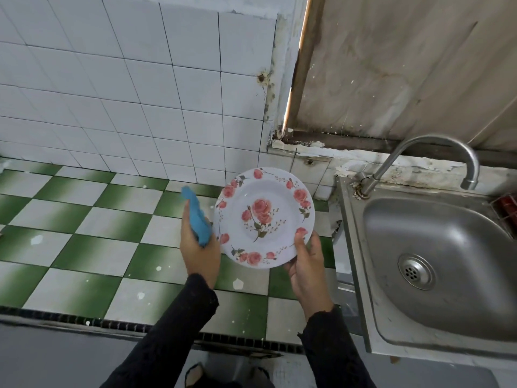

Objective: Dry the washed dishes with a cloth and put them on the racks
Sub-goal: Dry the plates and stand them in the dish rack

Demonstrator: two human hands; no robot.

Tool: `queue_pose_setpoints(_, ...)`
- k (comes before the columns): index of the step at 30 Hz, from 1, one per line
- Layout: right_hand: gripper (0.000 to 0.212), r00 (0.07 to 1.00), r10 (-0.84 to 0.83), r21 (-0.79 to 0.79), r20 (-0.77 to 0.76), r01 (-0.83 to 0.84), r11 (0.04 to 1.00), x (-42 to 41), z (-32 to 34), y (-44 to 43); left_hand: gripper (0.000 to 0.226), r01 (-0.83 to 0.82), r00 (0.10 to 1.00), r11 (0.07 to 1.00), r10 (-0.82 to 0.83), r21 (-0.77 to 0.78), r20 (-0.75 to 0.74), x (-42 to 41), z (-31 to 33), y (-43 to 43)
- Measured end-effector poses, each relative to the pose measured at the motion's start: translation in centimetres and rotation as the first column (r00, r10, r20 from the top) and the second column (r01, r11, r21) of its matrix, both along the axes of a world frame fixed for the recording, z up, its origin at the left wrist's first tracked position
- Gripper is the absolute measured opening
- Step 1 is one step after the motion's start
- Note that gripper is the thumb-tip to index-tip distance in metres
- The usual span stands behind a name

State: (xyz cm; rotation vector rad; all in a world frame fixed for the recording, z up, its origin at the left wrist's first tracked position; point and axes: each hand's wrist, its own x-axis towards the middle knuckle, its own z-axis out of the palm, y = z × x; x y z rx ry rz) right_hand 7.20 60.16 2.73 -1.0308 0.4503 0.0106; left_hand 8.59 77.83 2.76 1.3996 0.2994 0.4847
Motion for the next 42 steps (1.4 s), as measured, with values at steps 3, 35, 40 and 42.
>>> queue_pose_setpoints(3, 0.027, 0.998, 0.059, -0.051, 0.014, -0.058, 0.997, -0.3, 0.1, 0.0, 0.056, 0.192, 0.981, 0.967, -0.191, 0.167, -0.023, 0.8, -0.4, -1.8)
queue_pose_setpoints(35, 0.023, 0.984, 0.178, -0.625, 0.017, -0.129, 0.770, -3.5, 2.3, -2.6, 0.040, 0.609, 0.763, 0.773, -0.508, 0.179, -0.400, -1.8, -2.9, -0.7)
queue_pose_setpoints(40, 0.026, 0.980, 0.157, -0.764, 0.126, -0.005, 0.645, -5.6, 5.0, -4.1, 0.017, 0.443, 0.819, 0.890, -0.451, -0.109, -0.355, -1.7, 1.0, -3.0)
queue_pose_setpoints(42, 0.026, 0.979, 0.135, -0.818, 0.153, 0.049, 0.573, -6.8, 6.2, -4.9, 0.015, 0.480, 0.808, 0.868, -0.493, -0.125, -0.323, -1.9, 2.0, -4.1)
